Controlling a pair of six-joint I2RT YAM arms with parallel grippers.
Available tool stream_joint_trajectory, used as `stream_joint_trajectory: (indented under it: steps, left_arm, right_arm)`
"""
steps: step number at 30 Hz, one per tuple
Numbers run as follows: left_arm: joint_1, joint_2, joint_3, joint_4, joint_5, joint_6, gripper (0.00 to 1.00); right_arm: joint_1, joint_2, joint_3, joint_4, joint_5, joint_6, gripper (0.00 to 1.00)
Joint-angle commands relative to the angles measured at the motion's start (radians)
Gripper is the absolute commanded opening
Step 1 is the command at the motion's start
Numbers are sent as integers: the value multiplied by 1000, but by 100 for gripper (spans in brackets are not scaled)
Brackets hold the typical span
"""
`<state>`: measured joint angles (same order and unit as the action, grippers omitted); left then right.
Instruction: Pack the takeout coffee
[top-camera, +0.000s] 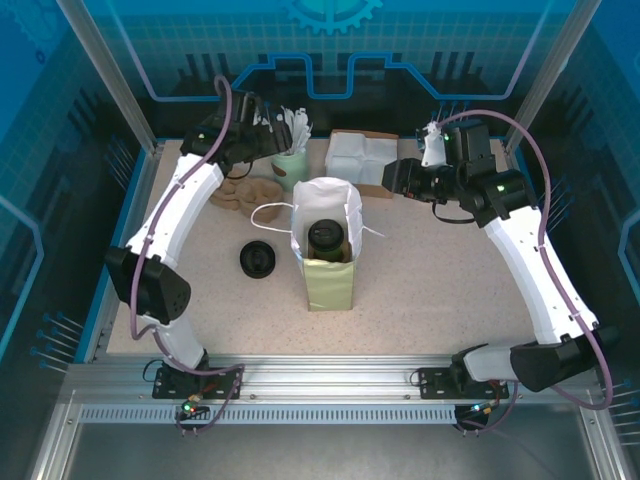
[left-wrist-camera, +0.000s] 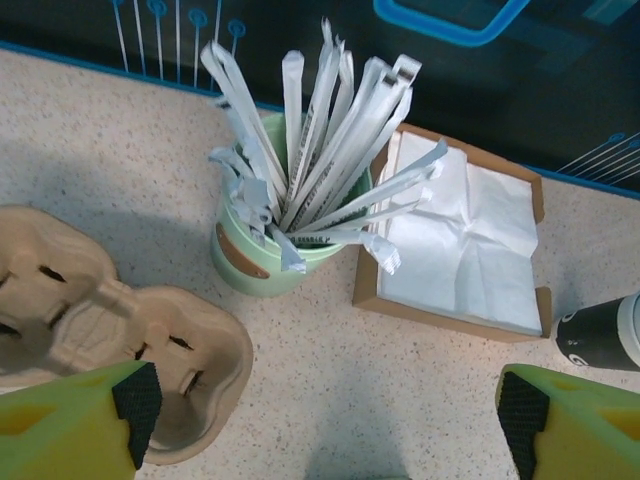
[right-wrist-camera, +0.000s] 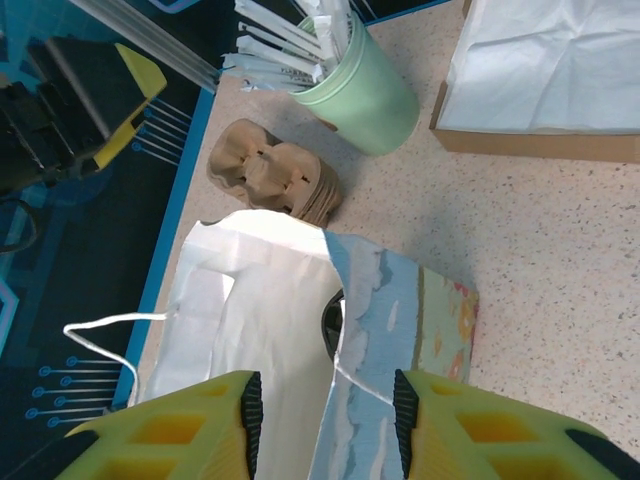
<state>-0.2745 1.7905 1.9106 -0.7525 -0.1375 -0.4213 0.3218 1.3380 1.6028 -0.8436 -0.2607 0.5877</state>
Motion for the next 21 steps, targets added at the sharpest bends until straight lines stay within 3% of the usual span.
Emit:
stream_joint_trajectory:
  steps: [1, 11, 21]
  left_arm:
    - [12, 59, -8, 35, 53, -47, 80]
    - [12, 129, -33, 106, 93, -117, 66]
    - [12, 181, 6, 113, 58, -131, 57]
  right_arm:
    - [8, -19, -3, 25, 37, -5, 40]
    - [-1, -29, -65, 48, 50, -17, 42]
    - [-27, -27, -104, 78, 13, -29, 43]
